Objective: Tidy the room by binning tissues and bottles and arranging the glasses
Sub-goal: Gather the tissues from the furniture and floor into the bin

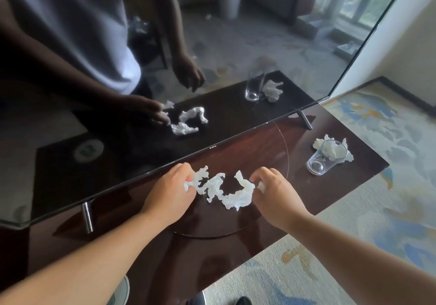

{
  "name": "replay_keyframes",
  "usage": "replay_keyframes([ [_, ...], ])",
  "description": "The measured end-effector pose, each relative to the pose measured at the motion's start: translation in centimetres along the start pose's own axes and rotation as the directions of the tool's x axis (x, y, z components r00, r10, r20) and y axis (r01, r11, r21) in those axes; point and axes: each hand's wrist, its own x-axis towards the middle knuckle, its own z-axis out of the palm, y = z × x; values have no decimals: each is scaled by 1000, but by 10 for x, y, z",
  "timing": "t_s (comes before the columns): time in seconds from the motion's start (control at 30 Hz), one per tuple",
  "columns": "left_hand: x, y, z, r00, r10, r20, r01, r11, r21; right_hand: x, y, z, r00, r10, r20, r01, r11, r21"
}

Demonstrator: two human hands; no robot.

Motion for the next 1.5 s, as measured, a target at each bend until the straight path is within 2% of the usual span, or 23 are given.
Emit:
replay_keyframes([
  [0.23, 7, 7, -7, 997, 73, 32, -69, 990, -120, 6, 0, -2, 1000, 5, 13, -5, 1000, -7],
  [0.4, 9, 8, 2, 993, 119, 7, -118, 989, -84, 10, 0, 5, 999, 2, 33, -1, 1000, -2],
  [0.67, 11, 1, 15, 990, 139, 13, -137, 988, -65, 17, 6, 28, 991, 19, 131, -1, 991, -132],
  [1.03, 13, -14, 23, 990, 136, 36, -134, 989, -64, 32, 10, 58, 984, 58, 170, -13, 967, -256],
  [1.27, 12, -17, 27, 992, 111, 60, -107, 992, -70, 33, 15, 62, 987, 73, 140, -42, 976, -215],
  [1.5, 9, -9, 27, 990, 136, 23, -134, 988, -72, 24, 20, 45, 990, 88, 111, -69, 984, -162],
])
